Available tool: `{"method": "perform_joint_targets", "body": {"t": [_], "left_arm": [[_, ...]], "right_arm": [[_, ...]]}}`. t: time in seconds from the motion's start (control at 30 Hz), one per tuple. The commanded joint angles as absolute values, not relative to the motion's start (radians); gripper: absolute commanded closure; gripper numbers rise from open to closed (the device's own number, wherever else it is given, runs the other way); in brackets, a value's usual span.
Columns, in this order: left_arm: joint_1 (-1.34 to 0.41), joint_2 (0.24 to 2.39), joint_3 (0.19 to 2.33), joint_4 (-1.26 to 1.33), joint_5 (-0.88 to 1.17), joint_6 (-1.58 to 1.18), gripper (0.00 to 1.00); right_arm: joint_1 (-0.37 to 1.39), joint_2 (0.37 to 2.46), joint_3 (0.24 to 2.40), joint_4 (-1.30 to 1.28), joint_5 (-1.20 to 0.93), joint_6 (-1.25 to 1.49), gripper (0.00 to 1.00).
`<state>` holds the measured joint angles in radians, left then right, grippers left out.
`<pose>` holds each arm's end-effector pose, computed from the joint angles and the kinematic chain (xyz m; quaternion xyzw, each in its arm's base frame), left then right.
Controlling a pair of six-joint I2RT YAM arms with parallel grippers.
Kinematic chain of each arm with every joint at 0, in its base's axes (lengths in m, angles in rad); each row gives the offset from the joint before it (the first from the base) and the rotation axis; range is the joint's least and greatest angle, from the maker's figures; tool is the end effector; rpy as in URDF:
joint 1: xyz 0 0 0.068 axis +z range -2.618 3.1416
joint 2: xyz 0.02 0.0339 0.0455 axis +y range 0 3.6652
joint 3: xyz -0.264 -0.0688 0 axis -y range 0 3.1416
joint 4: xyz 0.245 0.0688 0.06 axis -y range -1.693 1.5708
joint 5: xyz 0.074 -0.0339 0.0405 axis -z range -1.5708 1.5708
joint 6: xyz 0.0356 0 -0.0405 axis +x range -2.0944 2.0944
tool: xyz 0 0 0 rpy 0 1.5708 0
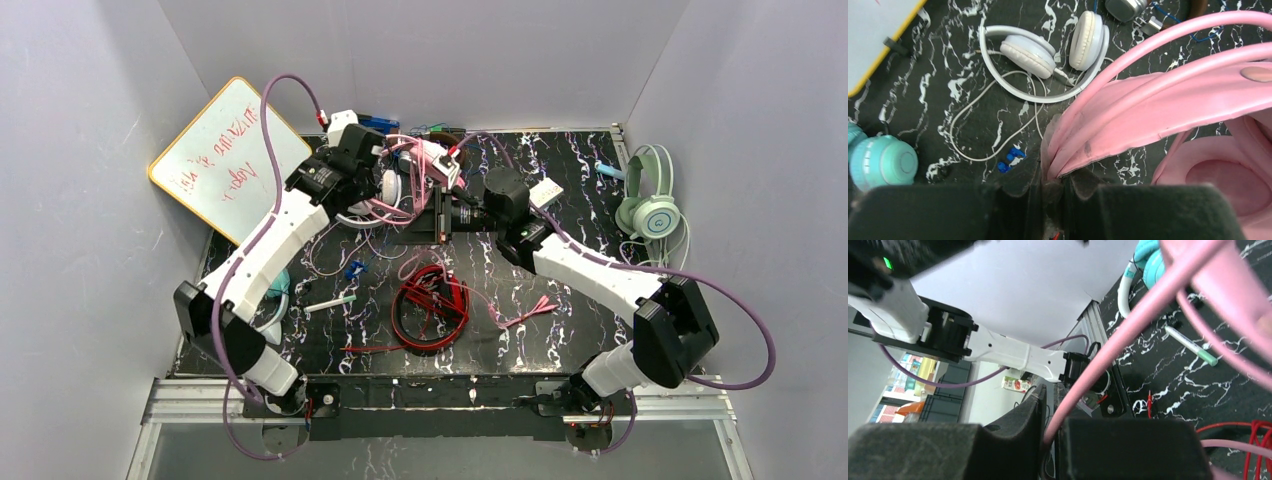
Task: Wrap the headphones
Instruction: Wrap the headphones cable around the headphones.
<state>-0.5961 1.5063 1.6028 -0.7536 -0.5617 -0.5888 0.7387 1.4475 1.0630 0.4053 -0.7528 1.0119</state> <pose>0.2784 -0.1659 0.3967 -0.1191 0.8627 -0.0303 0.4905 0.2329 0.2450 0.3413 -0.1715 0.6804 0.6749 0.2283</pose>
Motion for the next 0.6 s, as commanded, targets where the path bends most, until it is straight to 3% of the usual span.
{"method": "perform_joint_targets", "body": {"t": [0.0,0.23,0.57], "left_arm": [[-0.537,1.543,1.695,-0.779,-0.404,-0.746,1.00],[-0.428,1.609,1.733,-0.821,-0.211,-0.841,1.00],[-0.374,1.660,1.915,-0.887,-0.263,-0.829,1.00]], "right_arm": [[0.761,1.395,1.005,0.474,-0.749,0.988,0.81],[0.785,1.364,0.907,0.477,-0.740,0.951,0.81],[0.834,1.315,0.714,0.555,-0.727,0.937,0.81]]}}
